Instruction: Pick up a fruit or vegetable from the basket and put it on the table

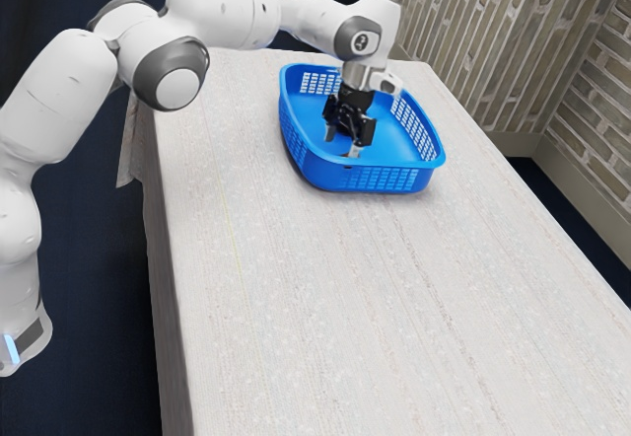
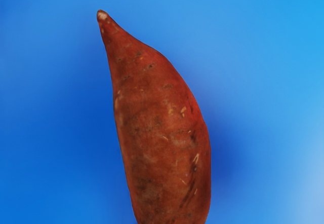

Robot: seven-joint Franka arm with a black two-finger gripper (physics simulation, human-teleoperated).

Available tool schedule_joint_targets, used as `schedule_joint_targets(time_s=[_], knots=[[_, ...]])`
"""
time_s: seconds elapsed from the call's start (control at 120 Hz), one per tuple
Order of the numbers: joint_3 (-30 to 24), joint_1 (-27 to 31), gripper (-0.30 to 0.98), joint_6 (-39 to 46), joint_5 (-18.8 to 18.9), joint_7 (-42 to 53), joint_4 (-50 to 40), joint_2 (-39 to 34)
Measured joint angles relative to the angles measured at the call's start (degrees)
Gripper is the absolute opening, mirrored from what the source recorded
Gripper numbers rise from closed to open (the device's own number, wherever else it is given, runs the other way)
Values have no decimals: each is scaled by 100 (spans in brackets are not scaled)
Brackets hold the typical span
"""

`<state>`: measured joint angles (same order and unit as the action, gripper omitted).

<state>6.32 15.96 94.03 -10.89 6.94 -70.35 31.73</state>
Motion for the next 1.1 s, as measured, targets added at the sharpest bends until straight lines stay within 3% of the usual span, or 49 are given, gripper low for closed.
schedule_joint_targets(time_s=[0.692,1.1], knots=[[-73,22,65,256,-53,-16,36,259],[-75,21,25,284,-123,-30,119,377]])
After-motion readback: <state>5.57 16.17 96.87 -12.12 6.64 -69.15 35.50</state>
